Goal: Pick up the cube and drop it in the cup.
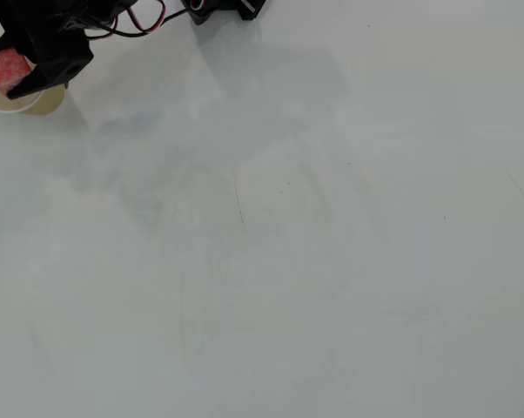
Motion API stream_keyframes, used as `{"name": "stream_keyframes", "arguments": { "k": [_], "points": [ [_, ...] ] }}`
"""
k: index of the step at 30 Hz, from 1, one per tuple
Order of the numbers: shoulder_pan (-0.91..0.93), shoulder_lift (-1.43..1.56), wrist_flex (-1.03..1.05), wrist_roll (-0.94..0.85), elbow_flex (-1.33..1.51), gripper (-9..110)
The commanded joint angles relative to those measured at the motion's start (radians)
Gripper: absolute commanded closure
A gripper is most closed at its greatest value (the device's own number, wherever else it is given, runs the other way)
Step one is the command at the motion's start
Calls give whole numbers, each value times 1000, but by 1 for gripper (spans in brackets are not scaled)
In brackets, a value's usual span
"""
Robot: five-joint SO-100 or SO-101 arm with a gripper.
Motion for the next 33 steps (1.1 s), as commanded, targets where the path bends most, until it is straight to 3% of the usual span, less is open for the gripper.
{"name": "stream_keyframes", "arguments": {
  "k": [1,33],
  "points": [
    [3,12,25,3,-112,95],
    [75,-17,26,2,-52,96]
  ]
}}
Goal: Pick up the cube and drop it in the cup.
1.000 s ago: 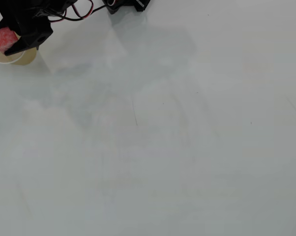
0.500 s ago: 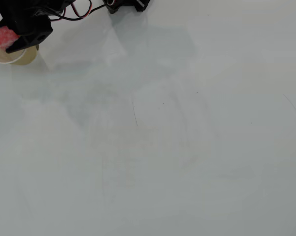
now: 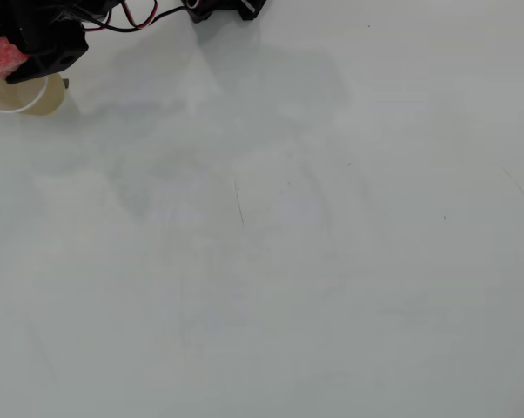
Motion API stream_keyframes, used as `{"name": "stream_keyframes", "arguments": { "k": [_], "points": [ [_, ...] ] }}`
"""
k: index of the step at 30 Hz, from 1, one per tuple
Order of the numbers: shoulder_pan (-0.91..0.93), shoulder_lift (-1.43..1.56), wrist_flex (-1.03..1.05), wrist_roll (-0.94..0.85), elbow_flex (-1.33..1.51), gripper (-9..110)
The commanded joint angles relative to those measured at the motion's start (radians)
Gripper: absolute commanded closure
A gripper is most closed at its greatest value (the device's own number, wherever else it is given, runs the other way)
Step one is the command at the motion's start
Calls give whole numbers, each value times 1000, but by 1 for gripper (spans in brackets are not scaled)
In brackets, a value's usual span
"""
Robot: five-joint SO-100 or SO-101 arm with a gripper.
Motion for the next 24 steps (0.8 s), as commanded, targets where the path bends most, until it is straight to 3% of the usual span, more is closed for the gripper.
{"name": "stream_keyframes", "arguments": {
  "k": [1,24],
  "points": [
    [2,9,-11,2,-52,96],
    [-67,-5,-12,2,-52,96]
  ]
}}
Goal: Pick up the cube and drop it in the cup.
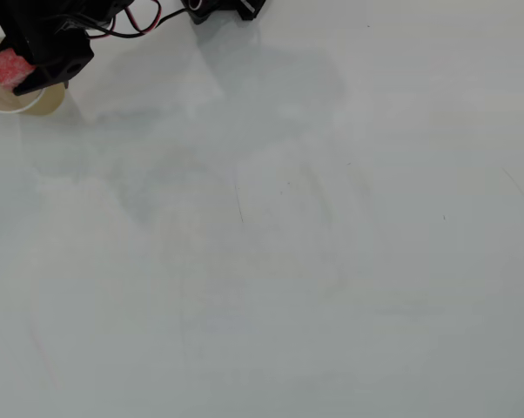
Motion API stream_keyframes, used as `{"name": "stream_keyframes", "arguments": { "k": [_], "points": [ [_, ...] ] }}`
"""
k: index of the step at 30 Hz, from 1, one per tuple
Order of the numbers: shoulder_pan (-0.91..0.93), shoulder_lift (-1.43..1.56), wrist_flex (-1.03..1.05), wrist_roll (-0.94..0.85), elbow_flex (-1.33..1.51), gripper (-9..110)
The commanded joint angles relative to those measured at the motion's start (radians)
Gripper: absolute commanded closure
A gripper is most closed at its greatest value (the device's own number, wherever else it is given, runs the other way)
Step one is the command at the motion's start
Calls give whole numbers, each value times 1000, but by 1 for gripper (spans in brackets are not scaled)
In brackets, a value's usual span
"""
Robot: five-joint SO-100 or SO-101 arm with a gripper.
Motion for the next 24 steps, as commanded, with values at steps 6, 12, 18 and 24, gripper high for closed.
{"name": "stream_keyframes", "arguments": {
  "k": [6,12,18,24],
  "points": [
    [-12,5,-26,0,-54,96],
    [-6,5,-49,-3,-55,74],
    [-2,0,-41,-6,-60,55],
    [2,-3,-40,-6,-63,47]
  ]
}}
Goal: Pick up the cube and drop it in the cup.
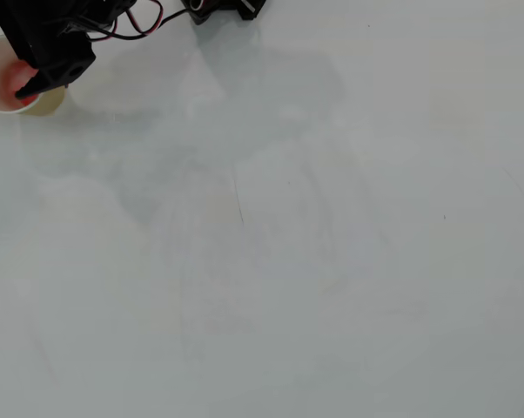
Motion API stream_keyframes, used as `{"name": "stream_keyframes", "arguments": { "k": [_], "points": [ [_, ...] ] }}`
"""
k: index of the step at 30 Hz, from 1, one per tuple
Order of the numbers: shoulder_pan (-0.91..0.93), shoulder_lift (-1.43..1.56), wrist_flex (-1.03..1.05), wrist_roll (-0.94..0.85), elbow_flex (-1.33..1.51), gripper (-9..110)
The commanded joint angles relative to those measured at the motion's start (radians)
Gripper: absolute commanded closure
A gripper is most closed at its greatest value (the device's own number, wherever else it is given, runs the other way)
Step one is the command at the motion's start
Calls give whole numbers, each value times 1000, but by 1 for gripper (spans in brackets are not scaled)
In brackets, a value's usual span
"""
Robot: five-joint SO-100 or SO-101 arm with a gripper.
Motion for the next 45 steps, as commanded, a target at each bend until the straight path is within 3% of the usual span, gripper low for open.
{"name": "stream_keyframes", "arguments": {
  "k": [1,14,25,29,38,45],
  "points": [
    [9,6,-28,-6,-63,46],
    [11,0,-26,-6,-74,46],
    [8,0,-66,-11,-95,89],
    [2,0,-77,-3,-95,96],
    [-21,15,-92,-5,-110,100],
    [-141,60,-137,-2,-207,100]
  ]
}}
